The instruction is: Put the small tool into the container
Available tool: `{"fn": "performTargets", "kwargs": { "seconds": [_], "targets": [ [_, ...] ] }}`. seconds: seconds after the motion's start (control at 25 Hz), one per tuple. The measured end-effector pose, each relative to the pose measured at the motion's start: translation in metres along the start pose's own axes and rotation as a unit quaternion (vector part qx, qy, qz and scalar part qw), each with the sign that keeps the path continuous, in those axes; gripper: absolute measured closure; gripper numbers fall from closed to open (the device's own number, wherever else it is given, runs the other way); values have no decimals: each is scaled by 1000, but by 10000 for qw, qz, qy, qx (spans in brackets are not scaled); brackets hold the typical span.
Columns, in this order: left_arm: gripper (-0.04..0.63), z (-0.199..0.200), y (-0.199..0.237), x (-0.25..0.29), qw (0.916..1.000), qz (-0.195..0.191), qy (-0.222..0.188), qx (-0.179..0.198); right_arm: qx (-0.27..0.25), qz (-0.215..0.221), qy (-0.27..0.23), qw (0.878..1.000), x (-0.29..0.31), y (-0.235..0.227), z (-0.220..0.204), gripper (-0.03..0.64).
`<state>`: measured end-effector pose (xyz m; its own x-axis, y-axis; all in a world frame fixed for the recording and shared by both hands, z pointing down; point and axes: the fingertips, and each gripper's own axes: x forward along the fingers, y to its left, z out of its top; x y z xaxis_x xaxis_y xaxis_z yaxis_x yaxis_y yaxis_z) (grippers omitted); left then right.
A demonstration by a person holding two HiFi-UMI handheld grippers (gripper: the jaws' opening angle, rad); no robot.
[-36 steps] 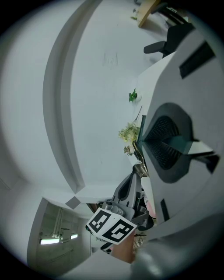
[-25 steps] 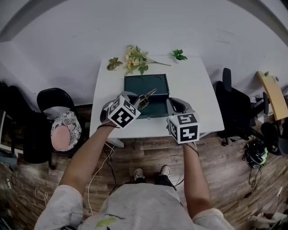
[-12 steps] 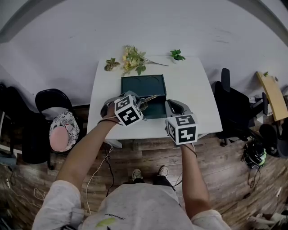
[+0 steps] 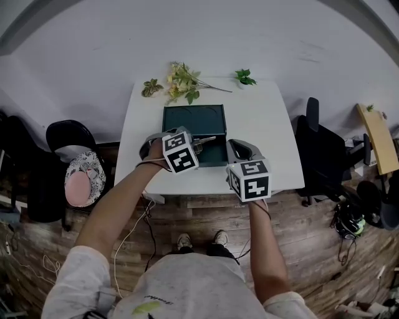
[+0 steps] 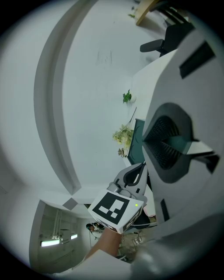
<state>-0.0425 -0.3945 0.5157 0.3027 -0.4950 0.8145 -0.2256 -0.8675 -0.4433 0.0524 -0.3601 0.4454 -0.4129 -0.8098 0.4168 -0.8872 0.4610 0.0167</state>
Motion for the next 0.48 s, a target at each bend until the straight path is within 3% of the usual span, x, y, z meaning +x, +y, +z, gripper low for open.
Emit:
{"fn": "performTargets", "kwargs": {
  "seconds": [0.48],
  "targets": [
    [595, 0, 1, 21, 9995, -118, 280, 9, -7, 212, 54, 9998, 9, -10, 0, 612]
  ]
}}
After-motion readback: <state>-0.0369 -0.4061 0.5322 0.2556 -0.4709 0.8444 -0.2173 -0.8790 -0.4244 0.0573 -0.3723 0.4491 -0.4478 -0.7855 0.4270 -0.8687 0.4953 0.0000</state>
